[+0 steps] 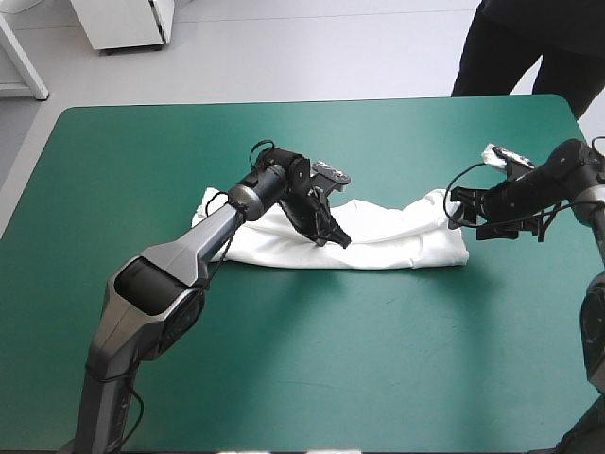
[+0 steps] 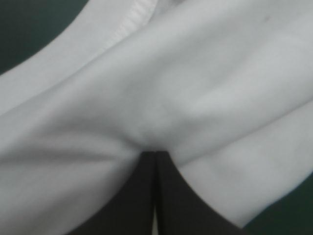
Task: Fold the cloth
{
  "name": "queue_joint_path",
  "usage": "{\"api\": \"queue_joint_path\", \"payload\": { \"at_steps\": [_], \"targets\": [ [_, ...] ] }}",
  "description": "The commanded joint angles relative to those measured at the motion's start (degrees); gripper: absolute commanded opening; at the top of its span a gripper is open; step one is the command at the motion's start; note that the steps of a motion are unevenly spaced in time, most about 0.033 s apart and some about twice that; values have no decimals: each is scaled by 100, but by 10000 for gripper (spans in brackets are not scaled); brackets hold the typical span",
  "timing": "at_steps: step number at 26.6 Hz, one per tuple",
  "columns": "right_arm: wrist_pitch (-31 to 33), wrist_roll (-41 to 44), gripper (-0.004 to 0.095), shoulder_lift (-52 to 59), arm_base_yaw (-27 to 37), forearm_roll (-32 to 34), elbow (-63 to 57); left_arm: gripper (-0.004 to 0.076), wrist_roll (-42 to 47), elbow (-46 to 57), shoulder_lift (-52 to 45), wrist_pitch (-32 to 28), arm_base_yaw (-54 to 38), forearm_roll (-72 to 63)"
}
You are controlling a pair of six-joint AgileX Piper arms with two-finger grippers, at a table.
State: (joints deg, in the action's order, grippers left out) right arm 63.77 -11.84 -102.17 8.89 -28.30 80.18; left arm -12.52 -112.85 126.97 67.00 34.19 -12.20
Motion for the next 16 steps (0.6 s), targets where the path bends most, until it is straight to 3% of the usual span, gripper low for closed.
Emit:
{"api": "queue_joint_path", "payload": {
  "at_steps": [1, 10, 16],
  "targets": [
    [-137, -114, 554, 92, 37, -198, 123, -22, 26, -63, -217, 139, 52, -217],
    [-137, -235, 554, -357, -32, -251, 101, -22, -14, -63, -217, 106, 52, -207],
    [-477, -314, 554, -385, -367, -171, -187, -22, -14, -63, -217, 104, 52, -207]
  ]
}}
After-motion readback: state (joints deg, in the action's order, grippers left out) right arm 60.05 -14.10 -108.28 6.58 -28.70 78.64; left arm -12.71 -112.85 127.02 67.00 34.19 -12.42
